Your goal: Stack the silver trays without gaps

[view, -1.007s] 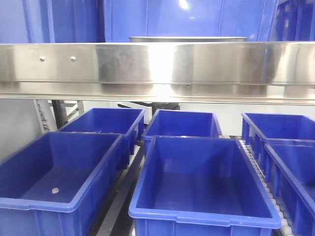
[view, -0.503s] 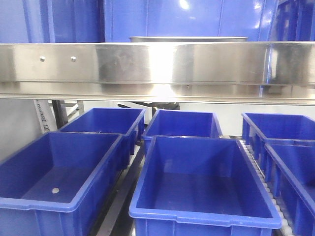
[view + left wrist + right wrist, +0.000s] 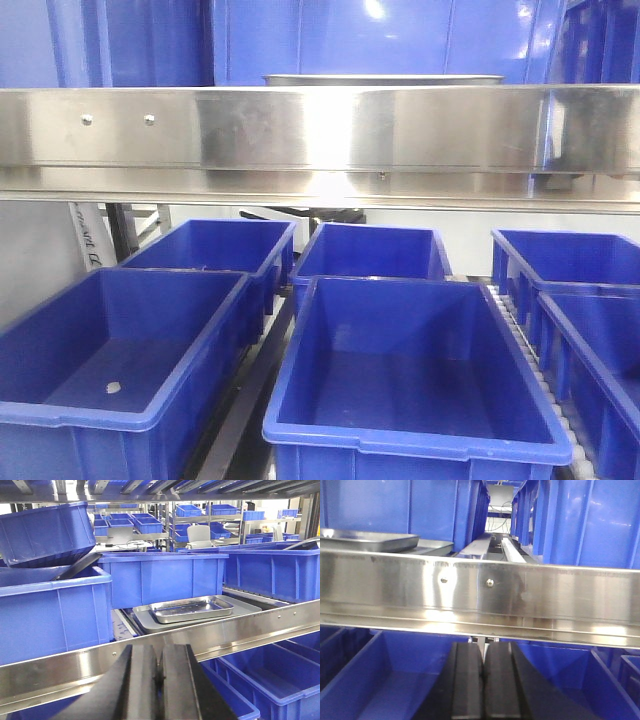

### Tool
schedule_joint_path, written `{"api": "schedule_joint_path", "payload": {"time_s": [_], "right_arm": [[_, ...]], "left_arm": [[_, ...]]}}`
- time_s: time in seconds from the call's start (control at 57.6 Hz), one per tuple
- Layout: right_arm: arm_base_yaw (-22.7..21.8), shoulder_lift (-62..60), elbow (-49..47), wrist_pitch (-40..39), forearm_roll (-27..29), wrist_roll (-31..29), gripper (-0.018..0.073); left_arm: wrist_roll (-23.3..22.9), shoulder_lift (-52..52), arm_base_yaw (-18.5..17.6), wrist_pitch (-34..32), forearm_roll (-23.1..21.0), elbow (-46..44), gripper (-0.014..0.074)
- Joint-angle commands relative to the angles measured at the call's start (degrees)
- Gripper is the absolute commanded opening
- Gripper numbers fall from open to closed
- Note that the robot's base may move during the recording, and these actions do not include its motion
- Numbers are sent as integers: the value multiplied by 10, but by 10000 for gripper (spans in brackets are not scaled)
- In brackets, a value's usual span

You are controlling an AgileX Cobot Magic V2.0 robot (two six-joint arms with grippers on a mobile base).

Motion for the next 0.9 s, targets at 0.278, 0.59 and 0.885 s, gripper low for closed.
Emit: {"api": "schedule_joint_path", "payload": {"time_s": [0.278, 0.59, 0.885], "right_arm": [[-2, -5, 0, -42, 3, 30, -80], [-2, -5, 0, -42, -20, 30, -80], [-2, -5, 0, -42, -18, 30, -80]], "left_arm": [[-1, -1, -3, -8, 1, -1, -6], [-1, -1, -3, -8, 1, -1, -6], [-1, -1, -3, -8, 1, -1, -6]]}}
